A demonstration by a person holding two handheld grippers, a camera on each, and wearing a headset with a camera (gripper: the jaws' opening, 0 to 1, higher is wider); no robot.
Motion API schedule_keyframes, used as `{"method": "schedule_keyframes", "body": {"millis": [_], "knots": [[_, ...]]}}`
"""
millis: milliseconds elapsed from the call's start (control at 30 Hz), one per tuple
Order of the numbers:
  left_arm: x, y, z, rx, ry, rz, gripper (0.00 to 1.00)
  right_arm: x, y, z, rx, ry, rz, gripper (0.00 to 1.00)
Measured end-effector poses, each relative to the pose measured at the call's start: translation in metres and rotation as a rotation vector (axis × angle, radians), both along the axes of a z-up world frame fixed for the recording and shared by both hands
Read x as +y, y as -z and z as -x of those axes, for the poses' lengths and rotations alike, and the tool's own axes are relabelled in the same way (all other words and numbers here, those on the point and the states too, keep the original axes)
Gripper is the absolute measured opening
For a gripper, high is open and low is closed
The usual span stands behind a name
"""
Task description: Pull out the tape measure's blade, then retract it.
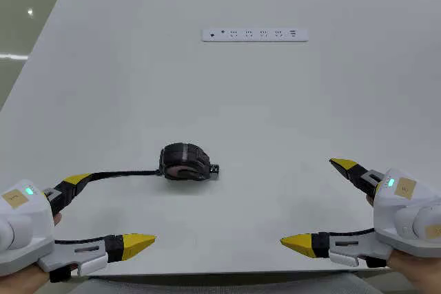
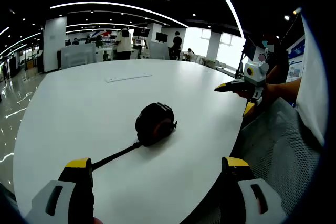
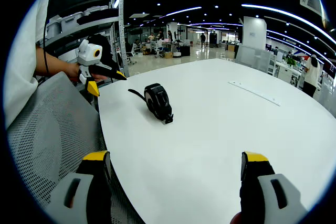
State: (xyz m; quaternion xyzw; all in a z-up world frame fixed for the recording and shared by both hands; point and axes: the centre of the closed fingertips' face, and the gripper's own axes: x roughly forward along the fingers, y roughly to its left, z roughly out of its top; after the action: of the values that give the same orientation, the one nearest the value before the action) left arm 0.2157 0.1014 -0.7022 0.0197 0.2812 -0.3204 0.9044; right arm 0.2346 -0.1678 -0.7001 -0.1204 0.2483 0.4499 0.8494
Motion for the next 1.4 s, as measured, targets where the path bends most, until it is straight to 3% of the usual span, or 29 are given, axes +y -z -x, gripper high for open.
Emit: {"method": "schedule_keyframes", "body": {"millis": [300, 500, 633, 800, 1333, 1400], "knots": [[0.003, -0.003, -0.002, -0.005, -0.006, 0.011, 0.99, 0.002, -0.001, -0.001, 0.007, 0.001, -0.023, 1.00], [0.002, 0.000, 0.000, 0.011, 0.010, 0.000, 0.99, 0.002, -0.001, -0.001, 0.016, 0.007, -0.043, 1.00], [0.003, 0.000, 0.000, 0.017, 0.003, 0.006, 0.99, 0.001, 0.004, 0.001, 0.024, -0.005, -0.022, 1.00], [0.002, 0.004, 0.001, 0.027, 0.012, 0.000, 0.99, -0.002, 0.004, 0.001, 0.030, 0.004, -0.036, 1.00], [-0.003, 0.001, -0.002, 0.018, 0.024, -0.004, 0.99, -0.002, 0.006, 0.000, 0.031, -0.020, -0.031, 1.00], [-0.003, 0.000, -0.004, 0.007, 0.038, -0.019, 0.99, -0.002, 0.009, -0.001, 0.028, -0.038, -0.009, 1.00]]}}
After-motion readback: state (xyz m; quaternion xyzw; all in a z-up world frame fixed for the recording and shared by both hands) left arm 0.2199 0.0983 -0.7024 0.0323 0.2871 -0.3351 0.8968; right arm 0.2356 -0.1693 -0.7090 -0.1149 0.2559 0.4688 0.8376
